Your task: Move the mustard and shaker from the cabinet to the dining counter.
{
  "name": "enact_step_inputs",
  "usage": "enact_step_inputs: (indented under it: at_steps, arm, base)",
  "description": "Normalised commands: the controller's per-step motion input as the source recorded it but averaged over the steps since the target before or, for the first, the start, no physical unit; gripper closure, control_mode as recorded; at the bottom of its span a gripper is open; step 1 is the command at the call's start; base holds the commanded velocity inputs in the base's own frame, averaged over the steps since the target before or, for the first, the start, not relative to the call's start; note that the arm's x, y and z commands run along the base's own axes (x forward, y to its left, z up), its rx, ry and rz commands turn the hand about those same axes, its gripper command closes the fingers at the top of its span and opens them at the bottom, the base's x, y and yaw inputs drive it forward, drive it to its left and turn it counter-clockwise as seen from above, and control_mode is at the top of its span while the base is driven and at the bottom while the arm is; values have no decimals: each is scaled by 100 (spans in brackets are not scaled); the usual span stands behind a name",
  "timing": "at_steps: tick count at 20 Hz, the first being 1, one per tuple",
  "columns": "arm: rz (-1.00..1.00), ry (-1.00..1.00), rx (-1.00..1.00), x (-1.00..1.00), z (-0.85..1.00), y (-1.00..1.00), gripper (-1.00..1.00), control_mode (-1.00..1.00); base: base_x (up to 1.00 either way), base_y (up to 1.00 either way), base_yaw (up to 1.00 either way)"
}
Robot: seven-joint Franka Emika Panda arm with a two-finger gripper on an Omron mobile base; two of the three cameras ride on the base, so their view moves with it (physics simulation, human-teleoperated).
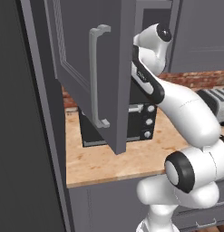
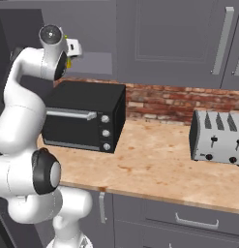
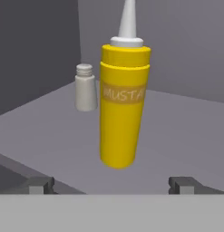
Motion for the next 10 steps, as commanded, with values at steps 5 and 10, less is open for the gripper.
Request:
enact_step_inputs:
  at_steps: [5, 10]
  arm:
    - [0, 0, 0, 33, 0, 4, -100, -100]
    - [0, 0, 0, 29, 0, 10, -100, -100]
  base:
    - [0, 0, 0]
    - [0, 0, 0]
